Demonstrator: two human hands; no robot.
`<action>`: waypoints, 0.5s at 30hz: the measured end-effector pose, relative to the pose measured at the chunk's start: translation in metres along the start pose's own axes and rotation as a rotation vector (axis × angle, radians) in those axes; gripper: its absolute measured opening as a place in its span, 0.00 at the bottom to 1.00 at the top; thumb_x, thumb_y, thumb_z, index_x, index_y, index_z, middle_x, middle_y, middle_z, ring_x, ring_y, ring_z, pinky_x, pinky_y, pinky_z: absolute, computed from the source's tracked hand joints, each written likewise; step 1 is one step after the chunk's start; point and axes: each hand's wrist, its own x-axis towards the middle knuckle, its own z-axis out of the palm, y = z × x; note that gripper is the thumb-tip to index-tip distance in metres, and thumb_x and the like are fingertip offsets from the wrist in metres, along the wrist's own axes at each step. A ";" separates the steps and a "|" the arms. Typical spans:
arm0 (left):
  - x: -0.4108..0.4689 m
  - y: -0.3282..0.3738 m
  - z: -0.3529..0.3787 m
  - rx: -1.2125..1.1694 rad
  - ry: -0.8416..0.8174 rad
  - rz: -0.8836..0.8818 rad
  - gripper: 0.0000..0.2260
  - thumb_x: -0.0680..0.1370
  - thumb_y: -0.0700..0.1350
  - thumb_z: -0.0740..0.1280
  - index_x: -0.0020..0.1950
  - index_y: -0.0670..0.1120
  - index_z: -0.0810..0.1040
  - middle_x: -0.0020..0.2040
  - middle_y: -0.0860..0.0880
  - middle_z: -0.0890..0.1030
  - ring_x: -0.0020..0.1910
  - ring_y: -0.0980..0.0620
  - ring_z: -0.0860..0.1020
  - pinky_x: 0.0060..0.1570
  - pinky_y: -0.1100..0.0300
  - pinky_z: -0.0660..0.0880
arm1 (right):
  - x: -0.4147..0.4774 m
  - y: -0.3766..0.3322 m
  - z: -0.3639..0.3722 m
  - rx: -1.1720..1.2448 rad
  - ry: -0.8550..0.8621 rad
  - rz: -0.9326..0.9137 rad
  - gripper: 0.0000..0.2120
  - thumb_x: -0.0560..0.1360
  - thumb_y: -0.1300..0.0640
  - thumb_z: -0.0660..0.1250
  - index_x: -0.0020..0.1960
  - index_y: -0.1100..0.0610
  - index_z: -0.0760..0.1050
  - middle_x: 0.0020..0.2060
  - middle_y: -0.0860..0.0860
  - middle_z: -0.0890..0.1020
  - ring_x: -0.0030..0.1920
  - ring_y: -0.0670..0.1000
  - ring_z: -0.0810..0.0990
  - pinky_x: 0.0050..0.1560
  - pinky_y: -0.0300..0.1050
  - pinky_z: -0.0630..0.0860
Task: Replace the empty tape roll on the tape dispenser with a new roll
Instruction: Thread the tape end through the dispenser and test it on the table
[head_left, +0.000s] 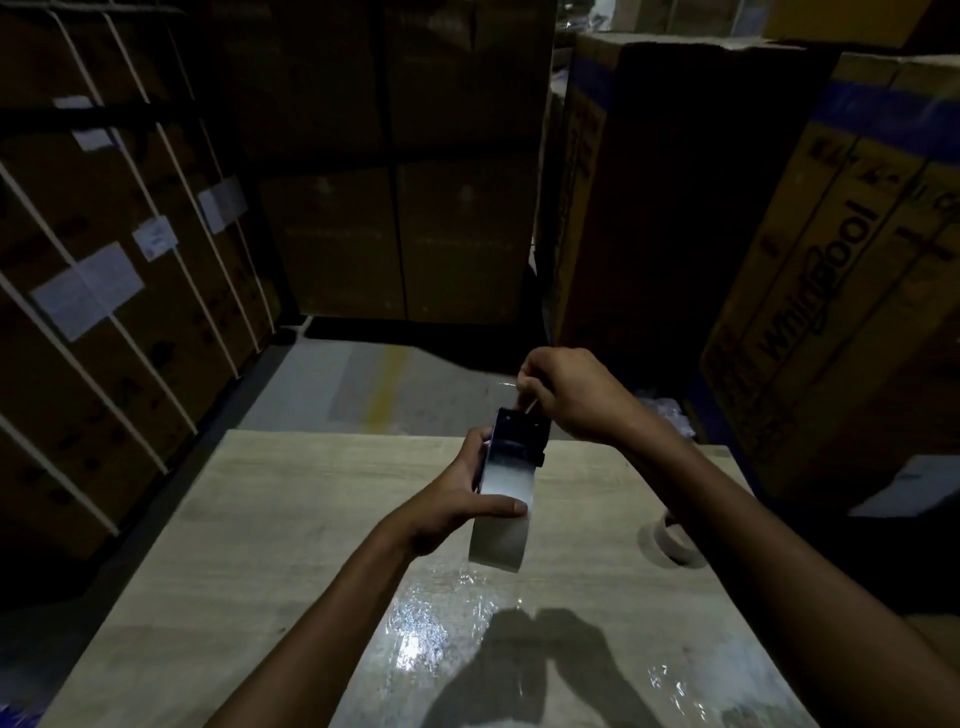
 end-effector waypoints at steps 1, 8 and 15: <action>0.000 -0.001 0.001 -0.011 0.016 0.003 0.38 0.64 0.47 0.77 0.70 0.52 0.63 0.66 0.42 0.73 0.61 0.45 0.77 0.51 0.57 0.78 | -0.001 0.000 -0.001 0.018 -0.016 0.000 0.06 0.82 0.56 0.61 0.48 0.54 0.76 0.41 0.48 0.83 0.42 0.45 0.83 0.48 0.51 0.82; 0.000 -0.012 0.003 -0.039 0.048 0.002 0.37 0.65 0.46 0.78 0.70 0.51 0.65 0.68 0.40 0.73 0.65 0.38 0.75 0.58 0.48 0.78 | -0.001 0.009 0.001 0.098 -0.052 0.016 0.07 0.81 0.57 0.62 0.49 0.57 0.78 0.43 0.48 0.83 0.42 0.43 0.81 0.47 0.48 0.81; -0.003 -0.011 0.002 -0.029 0.046 0.015 0.39 0.65 0.45 0.78 0.72 0.49 0.64 0.68 0.41 0.74 0.66 0.38 0.75 0.62 0.43 0.76 | 0.002 0.016 0.003 0.221 -0.097 0.069 0.07 0.81 0.58 0.63 0.51 0.60 0.78 0.43 0.52 0.84 0.43 0.48 0.84 0.46 0.46 0.82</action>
